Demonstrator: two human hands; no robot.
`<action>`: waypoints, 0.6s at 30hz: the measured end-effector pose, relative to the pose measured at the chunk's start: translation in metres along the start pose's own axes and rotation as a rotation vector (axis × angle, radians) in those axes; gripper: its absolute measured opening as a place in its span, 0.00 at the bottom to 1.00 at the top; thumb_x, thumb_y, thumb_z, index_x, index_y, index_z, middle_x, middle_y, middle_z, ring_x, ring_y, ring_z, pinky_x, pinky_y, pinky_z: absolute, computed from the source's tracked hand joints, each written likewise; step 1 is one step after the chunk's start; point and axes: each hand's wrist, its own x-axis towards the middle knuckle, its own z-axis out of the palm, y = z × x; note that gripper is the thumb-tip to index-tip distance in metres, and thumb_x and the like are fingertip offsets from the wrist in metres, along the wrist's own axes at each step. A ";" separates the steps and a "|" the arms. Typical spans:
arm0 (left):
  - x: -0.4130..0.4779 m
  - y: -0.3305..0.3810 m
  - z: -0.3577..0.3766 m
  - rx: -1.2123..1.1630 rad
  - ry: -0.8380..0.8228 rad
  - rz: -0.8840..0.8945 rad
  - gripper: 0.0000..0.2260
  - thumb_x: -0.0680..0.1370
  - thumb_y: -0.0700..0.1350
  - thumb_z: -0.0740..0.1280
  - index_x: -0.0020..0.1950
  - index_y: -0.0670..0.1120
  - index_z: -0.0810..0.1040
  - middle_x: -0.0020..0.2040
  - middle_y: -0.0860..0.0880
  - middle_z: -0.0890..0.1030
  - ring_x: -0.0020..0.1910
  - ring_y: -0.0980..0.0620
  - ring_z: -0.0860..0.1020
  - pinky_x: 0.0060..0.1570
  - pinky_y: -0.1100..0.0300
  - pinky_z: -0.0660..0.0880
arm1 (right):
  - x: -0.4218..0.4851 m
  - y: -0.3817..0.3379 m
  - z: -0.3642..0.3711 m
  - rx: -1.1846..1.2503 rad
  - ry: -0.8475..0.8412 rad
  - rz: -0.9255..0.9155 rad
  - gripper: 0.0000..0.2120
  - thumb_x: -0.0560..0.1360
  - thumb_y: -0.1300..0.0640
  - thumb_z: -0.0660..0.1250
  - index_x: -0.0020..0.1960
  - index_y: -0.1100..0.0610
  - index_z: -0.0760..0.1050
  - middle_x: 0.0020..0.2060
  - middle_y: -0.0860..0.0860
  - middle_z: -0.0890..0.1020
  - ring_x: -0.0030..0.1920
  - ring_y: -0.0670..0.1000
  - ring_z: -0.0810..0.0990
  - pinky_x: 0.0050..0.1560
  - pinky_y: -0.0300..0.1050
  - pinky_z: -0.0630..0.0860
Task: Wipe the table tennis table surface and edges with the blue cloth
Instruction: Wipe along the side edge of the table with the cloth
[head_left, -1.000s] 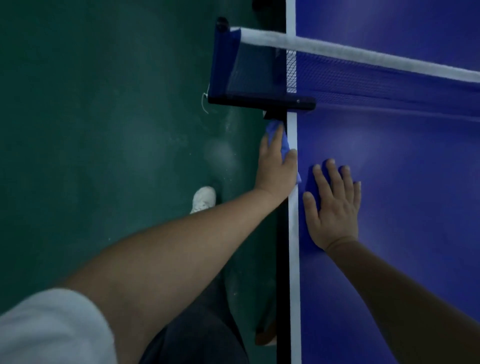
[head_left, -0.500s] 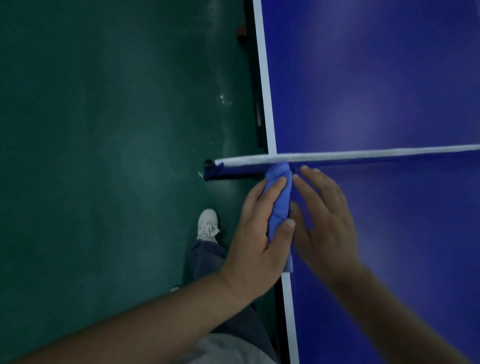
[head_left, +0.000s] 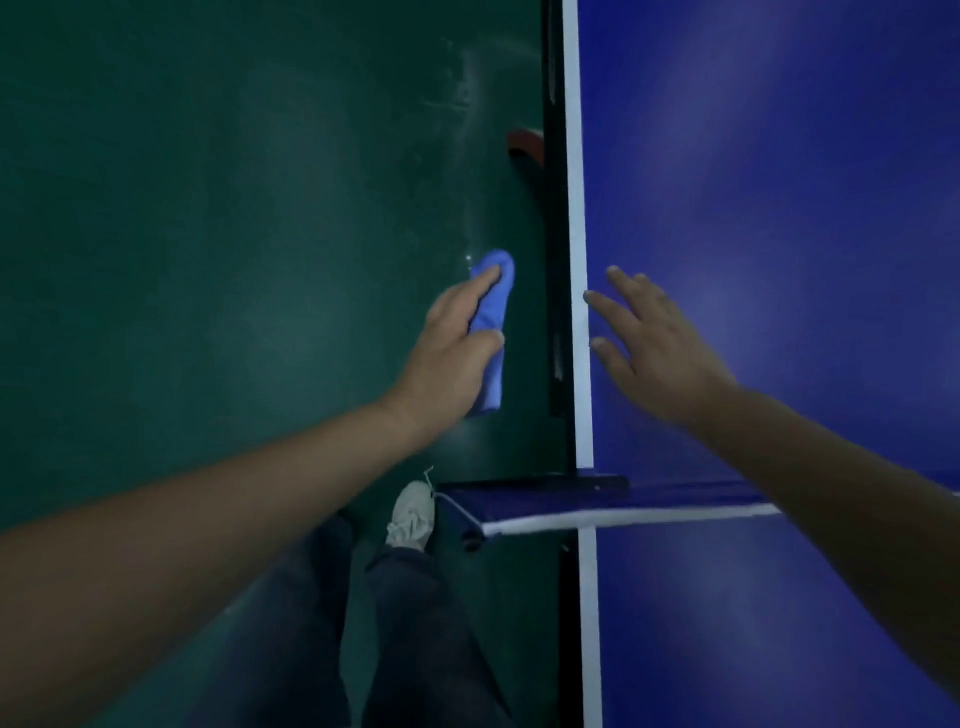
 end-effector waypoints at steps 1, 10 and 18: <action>0.008 -0.016 0.004 0.028 -0.017 -0.012 0.29 0.75 0.41 0.62 0.77 0.47 0.66 0.74 0.50 0.65 0.73 0.55 0.64 0.77 0.59 0.57 | 0.016 0.011 0.009 -0.026 0.006 -0.003 0.25 0.84 0.51 0.60 0.78 0.57 0.64 0.79 0.59 0.59 0.79 0.65 0.57 0.78 0.62 0.56; 0.047 -0.105 0.080 0.021 -0.179 0.067 0.29 0.81 0.48 0.57 0.81 0.44 0.54 0.82 0.46 0.54 0.79 0.56 0.52 0.79 0.61 0.49 | 0.072 0.021 0.072 0.060 0.182 0.373 0.29 0.82 0.40 0.43 0.82 0.45 0.50 0.82 0.47 0.49 0.81 0.55 0.43 0.79 0.59 0.41; 0.135 -0.094 0.125 -0.057 0.193 0.151 0.23 0.85 0.43 0.47 0.80 0.39 0.55 0.81 0.46 0.51 0.81 0.50 0.47 0.79 0.55 0.43 | 0.073 0.028 0.080 0.090 0.274 0.322 0.28 0.83 0.41 0.46 0.81 0.48 0.55 0.81 0.48 0.53 0.81 0.57 0.46 0.78 0.59 0.42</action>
